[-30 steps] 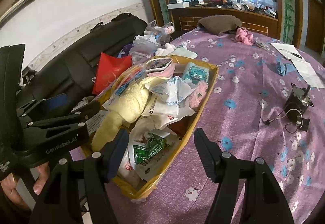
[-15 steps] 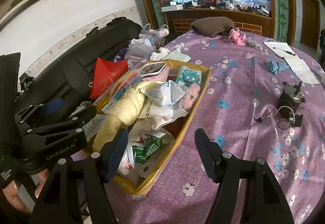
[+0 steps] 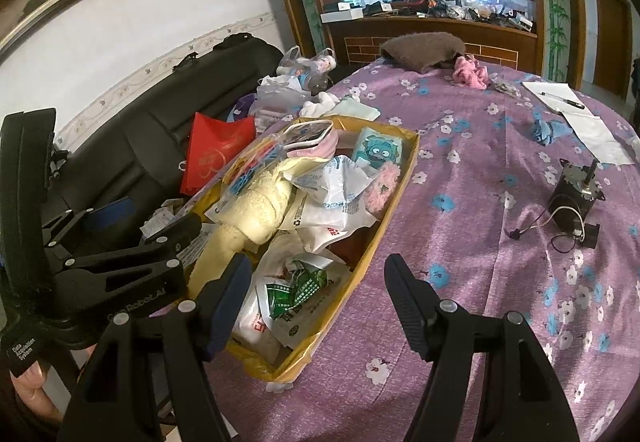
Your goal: Organize soft objects
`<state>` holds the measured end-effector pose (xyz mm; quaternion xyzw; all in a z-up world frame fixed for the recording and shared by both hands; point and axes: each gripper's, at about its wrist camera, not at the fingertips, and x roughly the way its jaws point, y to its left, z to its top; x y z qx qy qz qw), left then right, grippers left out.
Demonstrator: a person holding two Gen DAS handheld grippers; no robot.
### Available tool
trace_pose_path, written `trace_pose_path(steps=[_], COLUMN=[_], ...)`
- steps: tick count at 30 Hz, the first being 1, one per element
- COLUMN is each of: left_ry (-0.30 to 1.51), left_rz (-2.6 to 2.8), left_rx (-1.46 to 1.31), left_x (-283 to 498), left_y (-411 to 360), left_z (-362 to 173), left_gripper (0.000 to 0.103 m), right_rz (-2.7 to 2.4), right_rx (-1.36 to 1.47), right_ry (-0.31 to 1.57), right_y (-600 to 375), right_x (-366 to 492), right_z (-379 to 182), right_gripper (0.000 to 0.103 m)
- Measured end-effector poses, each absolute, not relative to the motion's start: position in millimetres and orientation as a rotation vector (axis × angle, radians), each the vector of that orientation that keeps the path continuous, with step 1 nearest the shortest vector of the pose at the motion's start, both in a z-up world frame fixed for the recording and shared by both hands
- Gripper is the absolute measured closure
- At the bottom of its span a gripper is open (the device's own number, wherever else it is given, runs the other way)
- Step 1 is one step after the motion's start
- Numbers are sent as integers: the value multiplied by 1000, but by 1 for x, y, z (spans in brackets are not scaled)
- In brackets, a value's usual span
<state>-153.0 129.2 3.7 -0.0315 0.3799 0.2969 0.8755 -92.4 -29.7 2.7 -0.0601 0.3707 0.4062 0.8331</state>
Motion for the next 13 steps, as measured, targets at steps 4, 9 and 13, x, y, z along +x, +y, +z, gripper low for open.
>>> trace_pose_path(steps=[4,9,13], left_ry=[790,794,766], left_rz=[621,572,586], left_rx=[-61,-106,-93], left_x=[-151,-148,-148], left_y=[130,134,136], left_z=[4,5,8], left_gripper=[21,21,21], right_rz=[860,850,844], right_rx=[-122,-119,-123], right_ry=[777,752,739], right_y=[-28,-26,-28], right_x=[-92,-93,-94], right_z=[3,4,7], right_gripper=[34,34,34])
